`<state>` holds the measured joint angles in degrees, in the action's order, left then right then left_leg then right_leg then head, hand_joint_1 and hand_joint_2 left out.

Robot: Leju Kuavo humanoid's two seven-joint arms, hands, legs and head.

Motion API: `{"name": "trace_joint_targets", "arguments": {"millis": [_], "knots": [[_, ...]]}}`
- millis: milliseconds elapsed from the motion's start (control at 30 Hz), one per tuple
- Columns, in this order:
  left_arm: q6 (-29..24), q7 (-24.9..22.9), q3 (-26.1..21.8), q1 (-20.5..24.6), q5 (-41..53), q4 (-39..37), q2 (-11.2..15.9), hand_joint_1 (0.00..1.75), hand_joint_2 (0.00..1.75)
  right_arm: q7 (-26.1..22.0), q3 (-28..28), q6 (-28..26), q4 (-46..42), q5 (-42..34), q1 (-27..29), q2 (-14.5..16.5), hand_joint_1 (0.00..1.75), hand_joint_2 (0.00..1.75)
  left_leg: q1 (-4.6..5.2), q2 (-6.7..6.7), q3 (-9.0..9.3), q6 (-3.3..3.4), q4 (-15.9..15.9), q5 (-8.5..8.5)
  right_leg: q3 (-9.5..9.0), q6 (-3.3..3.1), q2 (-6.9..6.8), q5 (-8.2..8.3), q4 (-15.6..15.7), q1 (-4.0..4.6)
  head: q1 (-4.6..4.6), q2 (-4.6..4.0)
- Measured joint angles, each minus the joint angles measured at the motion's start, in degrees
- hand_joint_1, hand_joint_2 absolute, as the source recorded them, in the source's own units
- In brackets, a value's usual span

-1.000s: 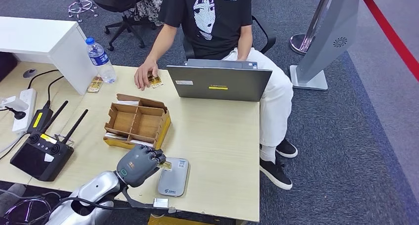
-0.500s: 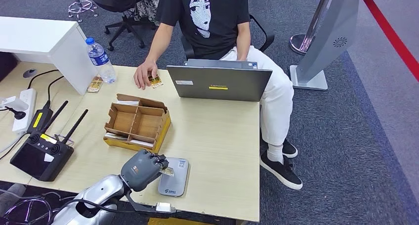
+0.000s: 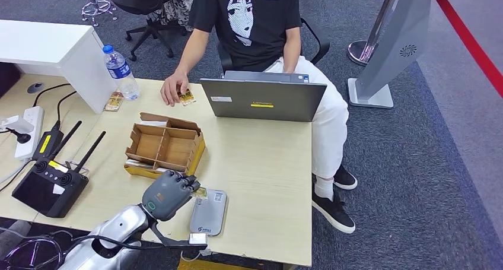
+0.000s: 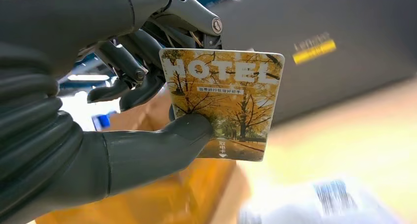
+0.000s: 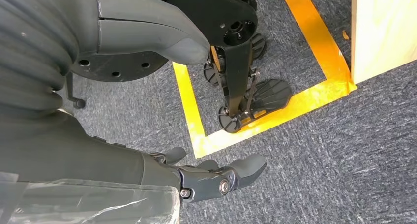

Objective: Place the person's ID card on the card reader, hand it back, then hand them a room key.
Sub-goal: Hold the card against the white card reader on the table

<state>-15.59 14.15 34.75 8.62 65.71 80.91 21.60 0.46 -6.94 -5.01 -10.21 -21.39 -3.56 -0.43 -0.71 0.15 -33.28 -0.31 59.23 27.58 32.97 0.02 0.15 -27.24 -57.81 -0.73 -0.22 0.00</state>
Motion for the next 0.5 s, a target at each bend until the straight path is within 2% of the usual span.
{"name": "trace_joint_targets", "arguments": {"millis": [300,500], "knots": [[-0.42,-0.66,-9.82,2.57,1.29,7.11,-1.35,1.75,1.75,0.13,0.0,-0.1,0.01,0.78,0.0,0.04,0.0,1.75,-0.01,0.0,0.02,-0.02,0.0,-0.02,-0.01,0.0,-0.01,0.01,-0.02,0.0,-0.01,0.0],[-0.41,-0.68,-13.35,2.94,-0.12,8.36,-1.67,1.75,1.75,0.17,0.03,0.04,0.01,1.34,-0.02,0.05,0.0,1.75,-0.01,0.01,0.0,-0.03,0.0,-0.02,0.0,-0.01,0.0,0.01,-0.02,0.01,0.0,0.0]]}}
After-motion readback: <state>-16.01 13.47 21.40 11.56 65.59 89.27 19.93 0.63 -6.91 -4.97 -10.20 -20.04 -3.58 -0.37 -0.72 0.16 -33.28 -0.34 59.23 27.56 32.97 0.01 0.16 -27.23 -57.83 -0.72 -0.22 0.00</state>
